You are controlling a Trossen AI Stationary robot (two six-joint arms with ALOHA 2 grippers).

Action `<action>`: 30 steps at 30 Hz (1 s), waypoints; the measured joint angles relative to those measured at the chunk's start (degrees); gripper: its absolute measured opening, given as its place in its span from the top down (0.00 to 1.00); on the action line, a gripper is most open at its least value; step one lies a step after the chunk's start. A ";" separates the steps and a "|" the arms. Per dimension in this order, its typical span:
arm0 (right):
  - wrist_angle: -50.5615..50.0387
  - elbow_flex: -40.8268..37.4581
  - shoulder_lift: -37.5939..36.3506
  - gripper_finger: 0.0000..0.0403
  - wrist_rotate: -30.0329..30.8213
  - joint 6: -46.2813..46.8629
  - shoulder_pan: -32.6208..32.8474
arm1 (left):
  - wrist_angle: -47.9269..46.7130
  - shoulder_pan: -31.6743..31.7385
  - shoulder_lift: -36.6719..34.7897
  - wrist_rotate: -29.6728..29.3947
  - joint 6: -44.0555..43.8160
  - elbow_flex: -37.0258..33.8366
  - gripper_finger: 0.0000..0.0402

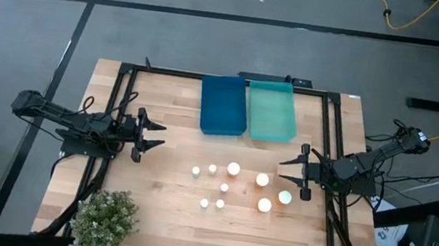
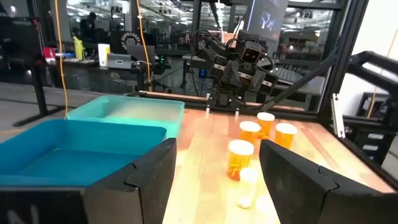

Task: Pick and place medicine bottles into bin by pill shape (circle, oval)
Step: Put the blue pill bottle on the blue bin

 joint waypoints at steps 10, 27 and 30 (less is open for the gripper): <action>0.81 -0.02 0.02 0.53 -1.48 13.45 -0.04 | 0.01 0.00 0.00 0.00 6.39 0.01 0.44; 12.00 2.74 0.17 0.53 -1.51 20.70 -0.04 | 5.57 0.00 0.00 -0.31 6.02 0.00 0.44; 5.93 7.59 0.74 0.53 -1.51 20.70 -0.04 | 5.57 0.00 0.00 -0.31 6.02 0.01 0.44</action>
